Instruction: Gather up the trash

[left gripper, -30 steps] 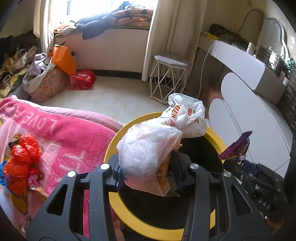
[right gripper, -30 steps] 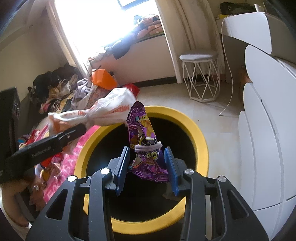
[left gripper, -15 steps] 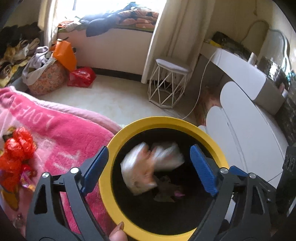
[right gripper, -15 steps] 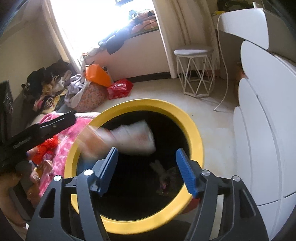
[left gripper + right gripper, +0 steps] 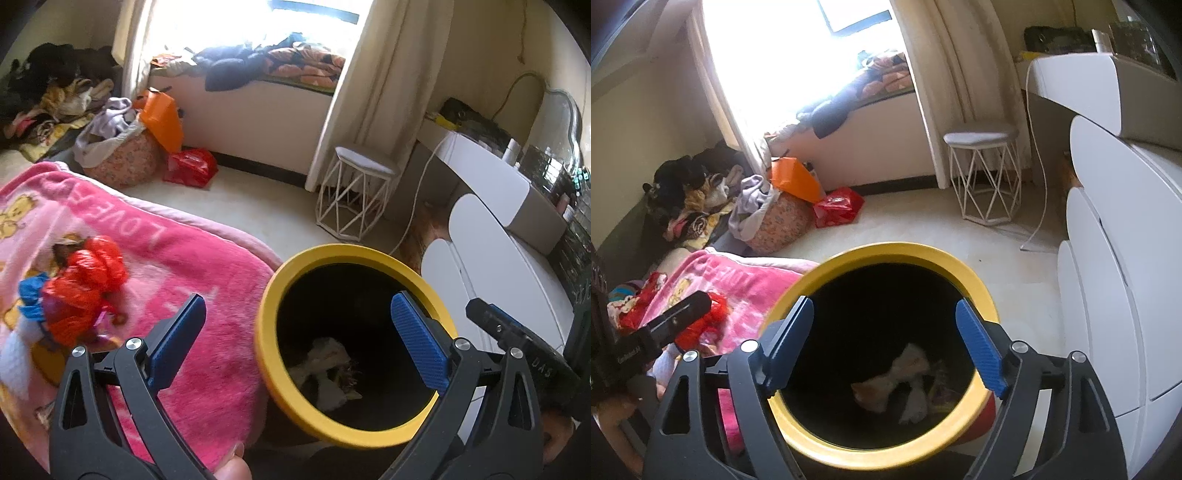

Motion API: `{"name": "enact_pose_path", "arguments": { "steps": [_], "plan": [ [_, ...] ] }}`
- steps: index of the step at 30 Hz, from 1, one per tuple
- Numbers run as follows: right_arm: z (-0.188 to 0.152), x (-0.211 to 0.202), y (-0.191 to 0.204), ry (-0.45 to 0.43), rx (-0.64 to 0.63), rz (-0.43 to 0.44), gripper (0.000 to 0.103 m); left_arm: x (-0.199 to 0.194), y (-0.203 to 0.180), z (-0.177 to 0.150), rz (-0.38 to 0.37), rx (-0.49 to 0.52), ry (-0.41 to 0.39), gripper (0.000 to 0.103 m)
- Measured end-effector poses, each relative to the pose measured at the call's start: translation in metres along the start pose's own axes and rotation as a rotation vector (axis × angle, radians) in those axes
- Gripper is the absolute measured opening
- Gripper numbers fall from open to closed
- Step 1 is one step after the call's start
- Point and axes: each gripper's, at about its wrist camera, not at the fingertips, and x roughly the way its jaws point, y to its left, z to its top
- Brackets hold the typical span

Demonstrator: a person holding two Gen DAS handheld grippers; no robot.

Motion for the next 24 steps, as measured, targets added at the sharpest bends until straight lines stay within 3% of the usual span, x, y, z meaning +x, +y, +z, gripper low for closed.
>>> {"name": "enact_pose_path", "arguments": {
  "steps": [24],
  "plan": [
    [-0.005,-0.002,0.082,0.004,-0.159,0.125,0.081,-0.067,0.07,0.001,0.11,-0.115,-0.133,0.093]
  ]
}}
